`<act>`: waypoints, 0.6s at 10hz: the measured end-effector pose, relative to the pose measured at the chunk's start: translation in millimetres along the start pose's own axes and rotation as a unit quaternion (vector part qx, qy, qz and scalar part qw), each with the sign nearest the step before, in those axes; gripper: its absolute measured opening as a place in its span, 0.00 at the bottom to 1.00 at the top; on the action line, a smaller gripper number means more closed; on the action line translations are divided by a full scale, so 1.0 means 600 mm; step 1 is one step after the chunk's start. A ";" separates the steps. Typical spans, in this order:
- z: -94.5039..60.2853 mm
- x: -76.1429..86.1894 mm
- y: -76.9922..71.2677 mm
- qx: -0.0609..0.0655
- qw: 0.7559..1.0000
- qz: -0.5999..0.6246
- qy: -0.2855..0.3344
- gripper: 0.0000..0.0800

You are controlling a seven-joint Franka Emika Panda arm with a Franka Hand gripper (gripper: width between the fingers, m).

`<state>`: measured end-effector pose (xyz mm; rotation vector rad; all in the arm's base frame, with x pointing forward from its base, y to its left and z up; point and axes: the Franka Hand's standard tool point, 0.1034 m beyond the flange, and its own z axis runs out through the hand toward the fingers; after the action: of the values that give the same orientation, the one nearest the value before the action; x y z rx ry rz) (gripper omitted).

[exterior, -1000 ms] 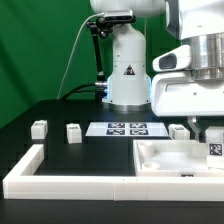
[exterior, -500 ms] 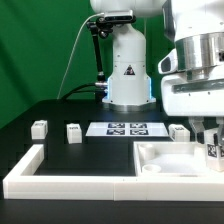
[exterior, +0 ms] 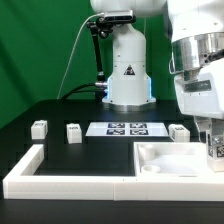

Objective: Assemble one leg

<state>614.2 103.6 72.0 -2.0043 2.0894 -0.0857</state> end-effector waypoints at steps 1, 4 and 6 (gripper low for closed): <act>0.001 -0.002 0.001 0.000 1.000 0.006 -0.002 0.51; 0.001 -0.002 0.000 -0.007 0.998 -0.069 -0.005 0.79; 0.001 -0.013 0.000 -0.023 0.992 -0.124 -0.013 0.81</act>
Offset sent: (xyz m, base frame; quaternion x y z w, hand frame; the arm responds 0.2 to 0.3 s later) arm 0.0069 0.0018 0.0049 -0.0238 -0.0159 -0.2125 0.9767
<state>614.4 111.7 72.3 -2.2695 1.8333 -0.0553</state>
